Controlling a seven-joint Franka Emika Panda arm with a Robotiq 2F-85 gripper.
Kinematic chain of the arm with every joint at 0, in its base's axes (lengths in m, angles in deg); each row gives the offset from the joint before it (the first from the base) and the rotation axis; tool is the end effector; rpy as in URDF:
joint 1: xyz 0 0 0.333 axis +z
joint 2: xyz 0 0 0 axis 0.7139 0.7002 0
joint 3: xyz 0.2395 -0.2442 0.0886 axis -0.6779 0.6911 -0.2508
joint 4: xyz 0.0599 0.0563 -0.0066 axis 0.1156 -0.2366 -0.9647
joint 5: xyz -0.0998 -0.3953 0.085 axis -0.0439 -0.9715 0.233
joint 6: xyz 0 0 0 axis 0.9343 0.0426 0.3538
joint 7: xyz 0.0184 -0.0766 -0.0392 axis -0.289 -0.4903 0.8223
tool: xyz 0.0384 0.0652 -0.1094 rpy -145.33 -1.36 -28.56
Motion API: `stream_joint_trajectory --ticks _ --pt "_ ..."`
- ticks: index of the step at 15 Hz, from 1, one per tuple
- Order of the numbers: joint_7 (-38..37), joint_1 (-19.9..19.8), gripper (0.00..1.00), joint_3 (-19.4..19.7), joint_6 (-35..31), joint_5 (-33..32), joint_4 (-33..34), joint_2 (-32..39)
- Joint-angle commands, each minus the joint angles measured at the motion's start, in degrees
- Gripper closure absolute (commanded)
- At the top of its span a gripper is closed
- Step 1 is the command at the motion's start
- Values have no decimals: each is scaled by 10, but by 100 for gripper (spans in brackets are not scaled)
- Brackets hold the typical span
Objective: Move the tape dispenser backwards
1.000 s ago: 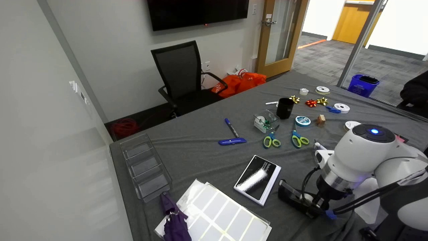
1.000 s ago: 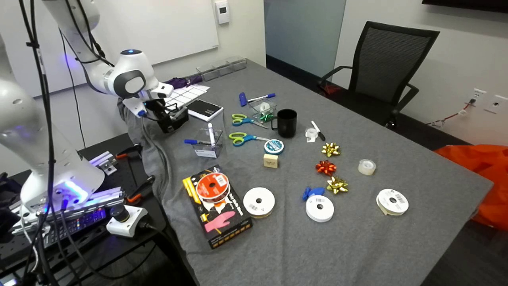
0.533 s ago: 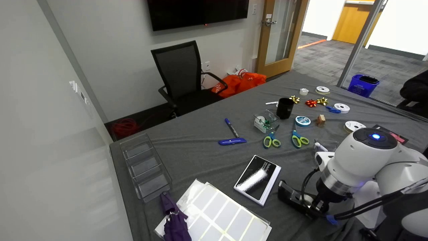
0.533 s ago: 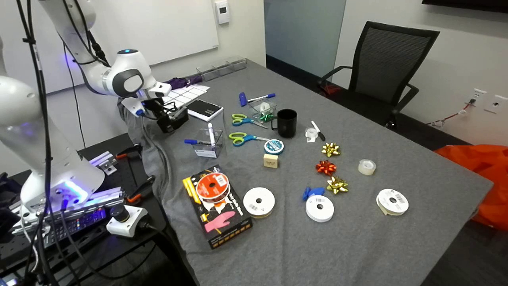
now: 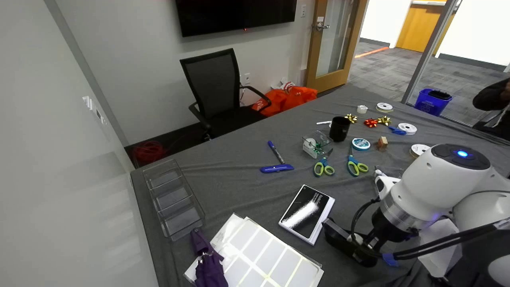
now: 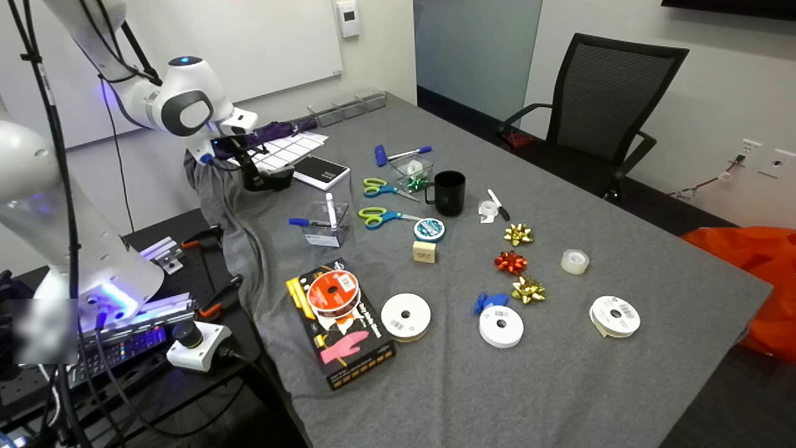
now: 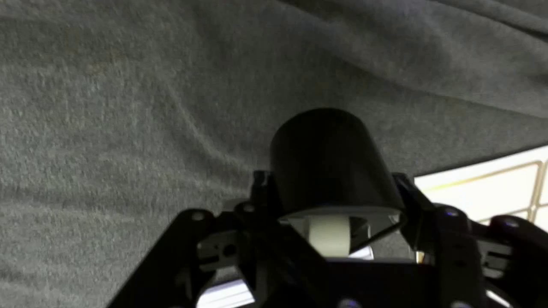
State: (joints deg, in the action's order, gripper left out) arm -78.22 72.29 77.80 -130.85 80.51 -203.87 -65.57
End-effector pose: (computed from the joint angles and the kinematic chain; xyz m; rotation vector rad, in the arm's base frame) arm 0.3458 0.2302 0.1684 -3.0209 -0.1343 -0.2025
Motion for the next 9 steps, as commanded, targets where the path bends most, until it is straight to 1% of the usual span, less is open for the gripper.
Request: stream_joint_trajectory --ticks 1,5,9 --pt "-47 24 55 39 42 -14 18 -50" --pt "-141 42 55 103 69 -108 64 -34" --pt "-229 55 55 140 102 -189 100 -6"
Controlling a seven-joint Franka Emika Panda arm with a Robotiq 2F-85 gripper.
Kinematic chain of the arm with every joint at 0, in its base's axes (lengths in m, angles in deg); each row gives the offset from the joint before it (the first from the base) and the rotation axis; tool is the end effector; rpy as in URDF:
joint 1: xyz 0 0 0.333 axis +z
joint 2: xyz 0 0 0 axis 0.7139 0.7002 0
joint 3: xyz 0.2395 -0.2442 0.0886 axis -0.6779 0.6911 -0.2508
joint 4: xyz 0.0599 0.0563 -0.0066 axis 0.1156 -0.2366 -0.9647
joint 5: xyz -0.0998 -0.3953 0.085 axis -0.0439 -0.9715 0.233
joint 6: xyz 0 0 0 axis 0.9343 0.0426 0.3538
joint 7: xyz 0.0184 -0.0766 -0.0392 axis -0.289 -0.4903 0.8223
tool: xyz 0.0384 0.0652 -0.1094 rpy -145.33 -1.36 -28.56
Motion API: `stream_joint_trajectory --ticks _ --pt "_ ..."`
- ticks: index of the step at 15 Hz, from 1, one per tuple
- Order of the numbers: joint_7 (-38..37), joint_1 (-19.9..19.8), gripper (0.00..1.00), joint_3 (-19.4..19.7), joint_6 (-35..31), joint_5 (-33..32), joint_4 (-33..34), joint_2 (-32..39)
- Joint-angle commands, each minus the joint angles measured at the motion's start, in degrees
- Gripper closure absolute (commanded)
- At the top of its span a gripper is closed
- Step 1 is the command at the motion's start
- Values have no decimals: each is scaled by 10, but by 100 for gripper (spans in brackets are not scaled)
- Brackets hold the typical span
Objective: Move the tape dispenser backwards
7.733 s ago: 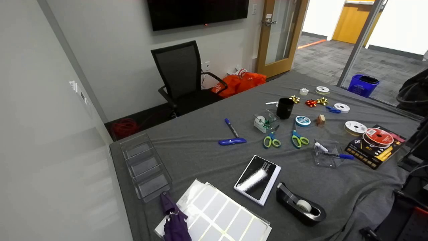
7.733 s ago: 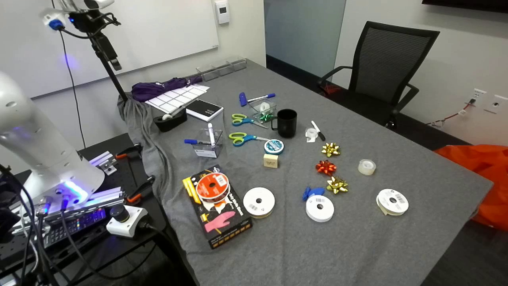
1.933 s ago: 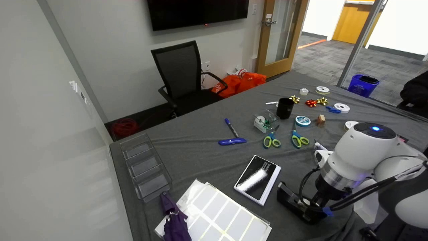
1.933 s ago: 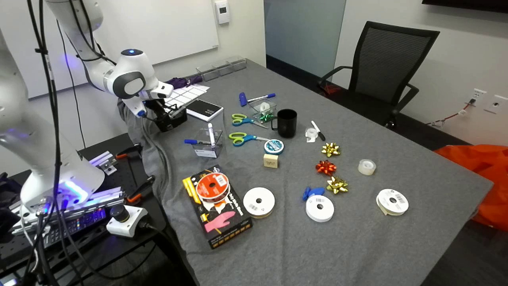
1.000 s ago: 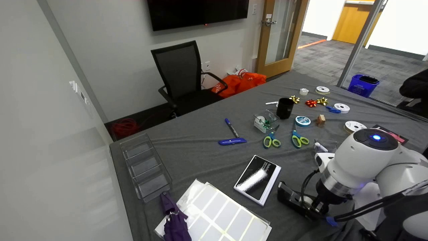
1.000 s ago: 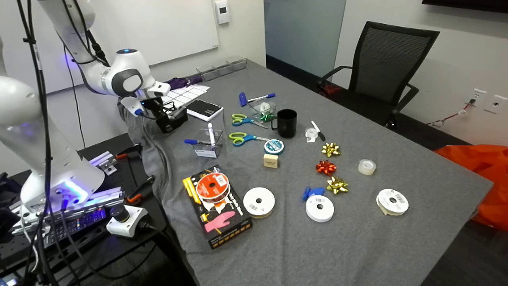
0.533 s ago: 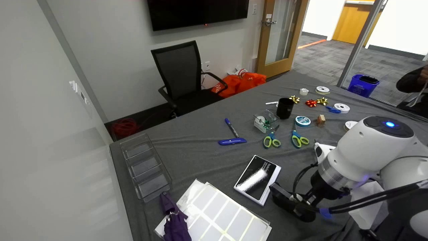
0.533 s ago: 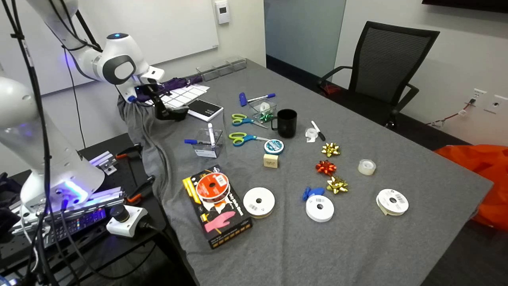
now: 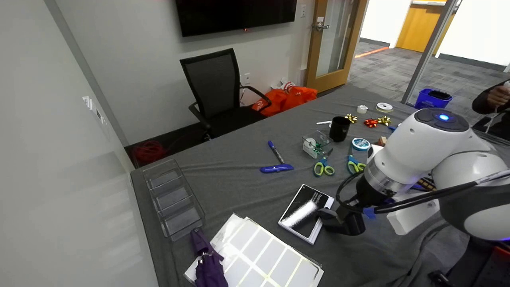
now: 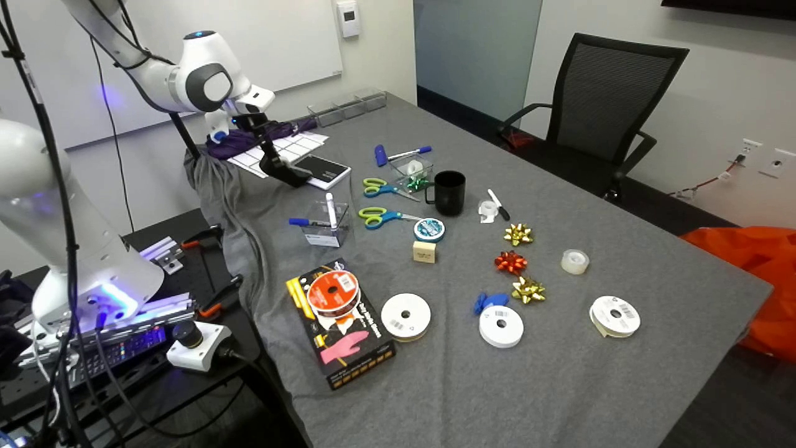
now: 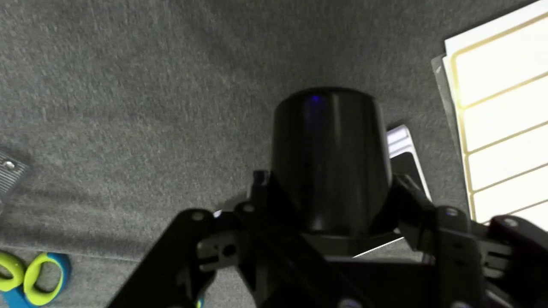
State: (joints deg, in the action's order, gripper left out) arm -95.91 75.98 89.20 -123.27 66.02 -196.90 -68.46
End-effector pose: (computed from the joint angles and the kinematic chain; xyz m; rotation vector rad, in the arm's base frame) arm 0.4119 0.2166 0.2126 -3.0497 0.1558 -0.3123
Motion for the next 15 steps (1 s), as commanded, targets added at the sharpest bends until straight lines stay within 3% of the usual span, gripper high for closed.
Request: stream_joint_trajectory --ticks 1,9,15 --pt "-68 22 55 31 31 -59 34 27" --pt "-194 72 55 79 51 -224 28 72" --pt "-215 84 55 86 67 -249 37 113"
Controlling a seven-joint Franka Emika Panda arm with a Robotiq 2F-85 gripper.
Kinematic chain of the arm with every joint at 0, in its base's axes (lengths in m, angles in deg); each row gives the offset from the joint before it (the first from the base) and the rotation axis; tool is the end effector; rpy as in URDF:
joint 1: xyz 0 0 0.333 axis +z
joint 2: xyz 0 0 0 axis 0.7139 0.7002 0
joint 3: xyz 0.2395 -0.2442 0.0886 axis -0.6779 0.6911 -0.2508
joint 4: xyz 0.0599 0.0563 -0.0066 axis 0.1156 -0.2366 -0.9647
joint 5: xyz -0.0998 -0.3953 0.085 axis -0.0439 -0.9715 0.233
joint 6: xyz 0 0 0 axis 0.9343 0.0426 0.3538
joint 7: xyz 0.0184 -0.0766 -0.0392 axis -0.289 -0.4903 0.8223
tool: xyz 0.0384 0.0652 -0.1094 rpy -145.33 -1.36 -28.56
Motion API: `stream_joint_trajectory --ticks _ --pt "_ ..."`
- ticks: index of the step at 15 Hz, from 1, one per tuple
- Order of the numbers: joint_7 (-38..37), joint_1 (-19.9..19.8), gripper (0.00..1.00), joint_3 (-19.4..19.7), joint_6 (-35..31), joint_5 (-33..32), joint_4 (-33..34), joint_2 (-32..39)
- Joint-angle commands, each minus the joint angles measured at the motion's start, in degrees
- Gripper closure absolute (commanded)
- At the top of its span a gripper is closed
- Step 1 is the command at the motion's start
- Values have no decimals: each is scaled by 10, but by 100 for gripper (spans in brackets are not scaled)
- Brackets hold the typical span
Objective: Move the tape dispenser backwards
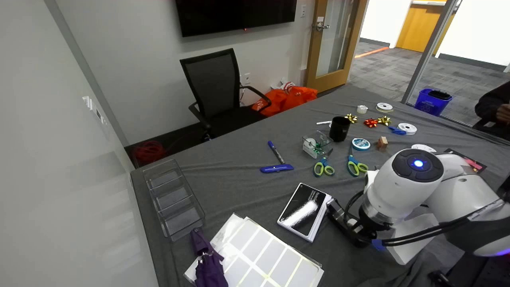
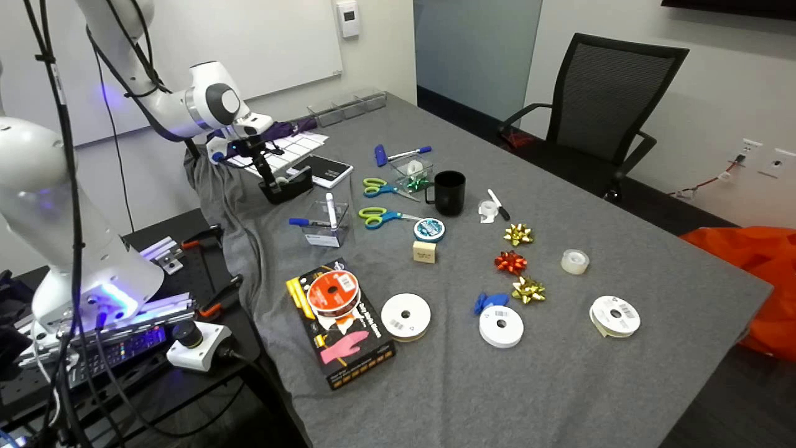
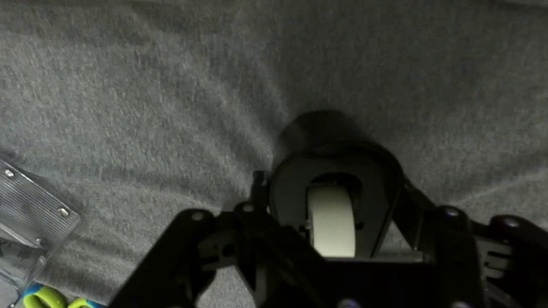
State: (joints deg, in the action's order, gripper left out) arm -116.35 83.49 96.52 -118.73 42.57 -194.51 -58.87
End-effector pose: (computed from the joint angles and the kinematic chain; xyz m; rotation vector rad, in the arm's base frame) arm 0.3861 0.2181 0.1397 2.9901 -0.0751 0.2026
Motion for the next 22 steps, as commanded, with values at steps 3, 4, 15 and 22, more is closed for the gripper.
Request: stream_joint_trajectory --ticks 3,4,15,22 --pt "-14 12 18 21 33 -20 20 22" --pt "-14 13 5 22 38 -19 22 23" --pt "-24 17 0 48 44 -20 60 79" --pt "-38 21 53 46 8 -14 66 94"
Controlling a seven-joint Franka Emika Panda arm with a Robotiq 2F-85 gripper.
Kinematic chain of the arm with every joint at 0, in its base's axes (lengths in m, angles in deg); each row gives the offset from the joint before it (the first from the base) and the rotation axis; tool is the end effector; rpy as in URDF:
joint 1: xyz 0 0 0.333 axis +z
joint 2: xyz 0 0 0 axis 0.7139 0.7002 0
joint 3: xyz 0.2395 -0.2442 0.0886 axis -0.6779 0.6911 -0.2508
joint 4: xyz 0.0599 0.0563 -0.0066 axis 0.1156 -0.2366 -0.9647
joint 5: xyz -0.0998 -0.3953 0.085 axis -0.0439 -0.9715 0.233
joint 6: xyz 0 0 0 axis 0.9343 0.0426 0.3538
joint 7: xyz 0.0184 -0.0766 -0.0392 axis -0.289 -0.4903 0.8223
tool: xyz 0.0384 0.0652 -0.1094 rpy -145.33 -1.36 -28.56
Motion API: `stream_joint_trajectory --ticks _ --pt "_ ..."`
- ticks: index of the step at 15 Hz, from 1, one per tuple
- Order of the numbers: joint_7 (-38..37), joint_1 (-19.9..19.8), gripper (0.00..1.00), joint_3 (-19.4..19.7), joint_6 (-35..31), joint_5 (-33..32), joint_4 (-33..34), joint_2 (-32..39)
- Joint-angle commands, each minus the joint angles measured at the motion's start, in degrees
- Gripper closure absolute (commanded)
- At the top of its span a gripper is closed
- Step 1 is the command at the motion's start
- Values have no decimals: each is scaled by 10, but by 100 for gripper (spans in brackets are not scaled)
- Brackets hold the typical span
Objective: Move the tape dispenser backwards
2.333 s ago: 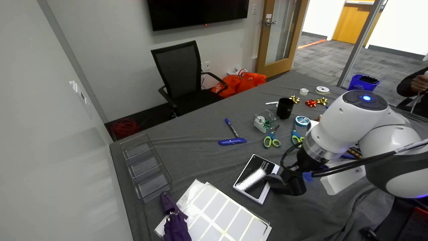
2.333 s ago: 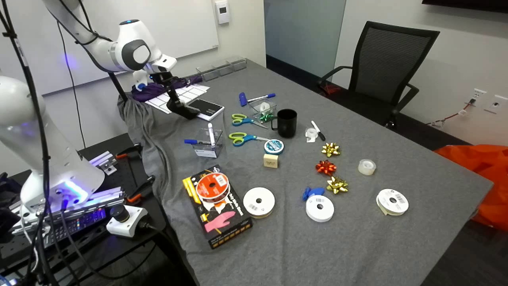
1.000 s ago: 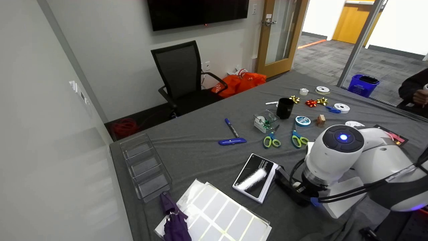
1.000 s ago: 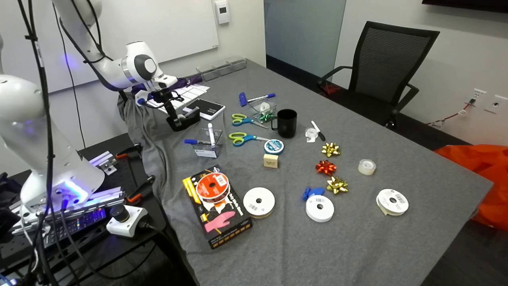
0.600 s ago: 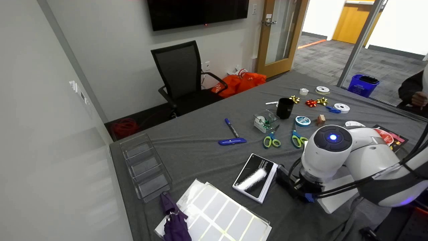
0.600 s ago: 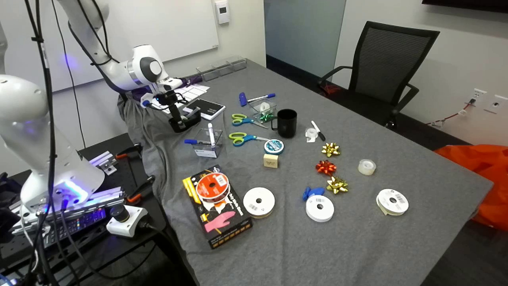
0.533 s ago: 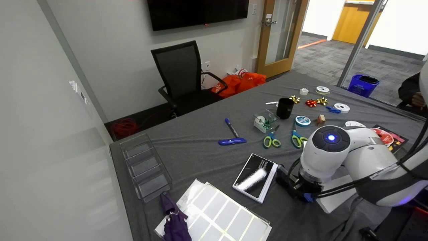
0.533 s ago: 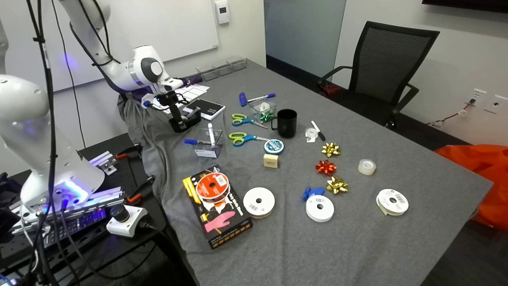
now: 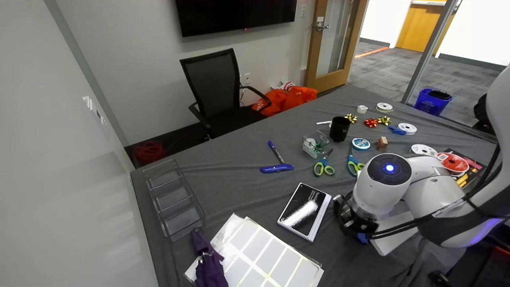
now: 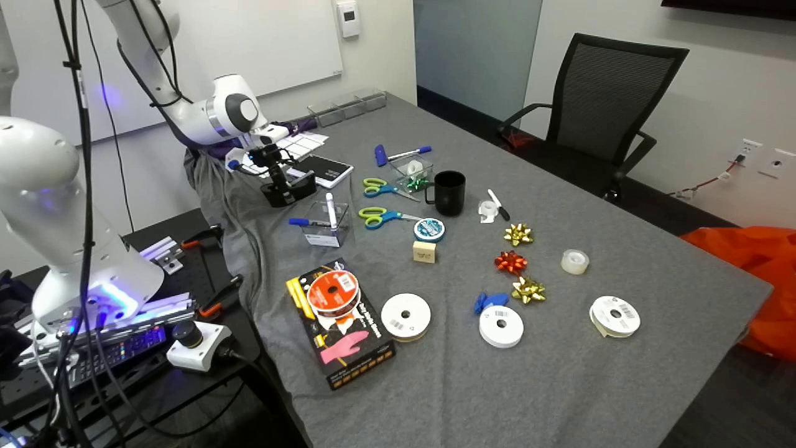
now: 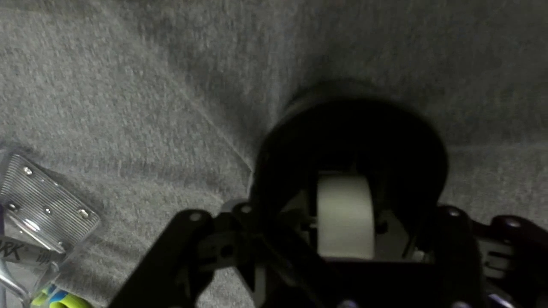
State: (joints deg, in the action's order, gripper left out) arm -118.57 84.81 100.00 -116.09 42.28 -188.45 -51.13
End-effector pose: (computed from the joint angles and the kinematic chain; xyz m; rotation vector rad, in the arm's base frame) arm 0.4185 0.2035 0.1049 2.8940 -0.1610 0.1741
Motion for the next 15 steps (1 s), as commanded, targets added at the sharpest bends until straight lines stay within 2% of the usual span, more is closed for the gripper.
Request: stream_joint_trajectory --ticks 1,3,10,15 --pt "-15 7 59 11 -18 -10 7 14" --pt "-12 5 62 8 -20 -6 6 10" --pt "5 -7 62 -13 -6 22 -4 -23" --pt "14 -20 62 -50 28 80 -3 -77"
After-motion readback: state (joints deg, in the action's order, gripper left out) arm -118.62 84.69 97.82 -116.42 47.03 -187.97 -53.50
